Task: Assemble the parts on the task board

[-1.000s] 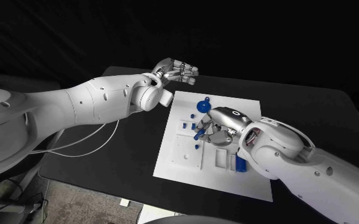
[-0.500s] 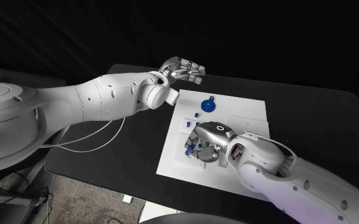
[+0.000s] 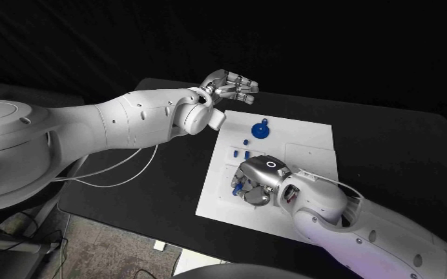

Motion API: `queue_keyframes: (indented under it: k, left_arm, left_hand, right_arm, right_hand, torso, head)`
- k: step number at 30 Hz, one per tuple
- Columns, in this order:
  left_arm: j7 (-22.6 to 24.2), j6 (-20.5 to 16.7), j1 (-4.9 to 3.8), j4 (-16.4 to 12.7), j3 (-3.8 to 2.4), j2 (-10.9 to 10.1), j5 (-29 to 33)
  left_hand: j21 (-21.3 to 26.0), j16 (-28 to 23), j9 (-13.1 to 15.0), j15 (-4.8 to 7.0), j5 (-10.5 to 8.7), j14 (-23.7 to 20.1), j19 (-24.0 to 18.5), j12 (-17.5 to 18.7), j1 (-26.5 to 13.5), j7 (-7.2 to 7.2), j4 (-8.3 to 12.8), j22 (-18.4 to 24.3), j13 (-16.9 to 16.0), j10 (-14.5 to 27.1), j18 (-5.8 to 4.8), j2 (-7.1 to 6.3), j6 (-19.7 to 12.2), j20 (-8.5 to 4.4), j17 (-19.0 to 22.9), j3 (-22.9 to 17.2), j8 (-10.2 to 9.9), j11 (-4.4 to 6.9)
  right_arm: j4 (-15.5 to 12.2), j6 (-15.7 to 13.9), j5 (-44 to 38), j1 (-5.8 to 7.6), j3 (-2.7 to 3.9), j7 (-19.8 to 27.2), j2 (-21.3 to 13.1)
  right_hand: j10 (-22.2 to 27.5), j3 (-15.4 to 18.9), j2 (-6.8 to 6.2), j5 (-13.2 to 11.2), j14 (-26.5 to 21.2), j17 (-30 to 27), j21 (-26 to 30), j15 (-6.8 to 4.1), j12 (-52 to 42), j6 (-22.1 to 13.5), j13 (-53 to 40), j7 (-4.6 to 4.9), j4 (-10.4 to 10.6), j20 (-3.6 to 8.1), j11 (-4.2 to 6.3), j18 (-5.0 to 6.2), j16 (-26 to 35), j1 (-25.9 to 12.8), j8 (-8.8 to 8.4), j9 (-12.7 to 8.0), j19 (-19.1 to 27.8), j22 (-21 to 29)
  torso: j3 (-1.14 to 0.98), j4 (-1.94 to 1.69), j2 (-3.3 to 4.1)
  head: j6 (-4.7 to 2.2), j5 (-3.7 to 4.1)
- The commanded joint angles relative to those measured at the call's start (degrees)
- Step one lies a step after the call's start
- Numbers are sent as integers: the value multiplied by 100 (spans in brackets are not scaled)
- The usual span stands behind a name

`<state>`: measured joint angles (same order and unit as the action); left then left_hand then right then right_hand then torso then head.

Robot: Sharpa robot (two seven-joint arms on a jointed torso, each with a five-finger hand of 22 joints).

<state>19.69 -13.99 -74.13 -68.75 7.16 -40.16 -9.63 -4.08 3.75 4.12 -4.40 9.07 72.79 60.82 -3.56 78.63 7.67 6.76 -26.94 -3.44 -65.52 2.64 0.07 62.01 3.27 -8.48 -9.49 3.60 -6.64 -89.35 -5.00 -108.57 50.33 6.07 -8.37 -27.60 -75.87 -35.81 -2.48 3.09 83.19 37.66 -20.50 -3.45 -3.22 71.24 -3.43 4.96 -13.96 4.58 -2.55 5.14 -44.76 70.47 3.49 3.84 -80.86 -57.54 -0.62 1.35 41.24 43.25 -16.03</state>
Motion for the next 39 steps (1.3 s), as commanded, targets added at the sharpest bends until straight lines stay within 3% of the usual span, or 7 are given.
queue_keyframes:
  k: [1,15,33,37,39]
  left_arm:
    - [44,124,0,-12,-3,8,-28]
    - [24,166,0,-12,-3,-4,-28]
    - [7,190,0,-7,-3,1,-28]
    - [2,195,0,-5,-3,7,-28]
    - [-1,197,0,-3,-3,8,-28]
  left_hand:
    - [-32,-11,3,18,29,14,25,19,16,-12,-3,-9,3,-41,46,32,-24,-19,-5,-36,8,17]
    - [-29,-14,3,16,25,12,22,19,9,-12,-16,-20,3,-36,40,28,-25,-21,-9,-51,8,16]
    - [-24,-13,4,13,26,5,19,19,5,-12,-37,-20,3,-27,40,29,-26,-17,-10,-58,8,12]
    - [-24,-13,4,13,26,5,19,19,5,-12,-37,-20,3,-27,40,29,-26,-17,-10,-58,8,12]
    - [-24,-13,4,13,26,5,19,19,5,-12,-37,-20,3,-27,40,29,-26,-17,-10,-58,8,12]
  right_arm:
    - [15,-8,-231,-1,-21,-118,14]
    - [64,60,-377,-1,-97,-223,9]
    - [54,94,-486,1,-128,-281,63]
    - [69,140,-444,12,-201,-236,114]
    - [84,144,-410,17,-243,-212,133]
  right_hand:
    - [-132,-37,26,23,1,-8,16,-21,-17,56,-8,-30,-3,37,104,51,16,-16,20,22,-1,-10]
    - [-137,-51,23,24,0,-10,18,-22,-17,58,-8,-30,-8,38,104,52,14,-19,19,21,0,-30]
    - [-144,-78,-11,42,-6,-7,25,-23,-16,70,-8,-31,-25,38,107,55,0,-38,17,19,6,-94]
    - [-127,52,-107,420,-11,-14,37,-19,-18,69,-8,-29,-20,35,106,48,8,-107,21,18,13,-105]
    - [-98,374,-129,696,-10,-18,67,-15,-17,66,-7,-48,13,27,121,32,13,-135,17,17,13,-89]
  torso:
    - [-6,-1,0]
    - [-3,4,-1]
    - [3,4,-2]
    - [2,-3,-3]
    - [2,-5,-2]
  head:
    - [9,7]
    - [25,19]
    - [51,37]
    - [62,49]
    - [64,52]
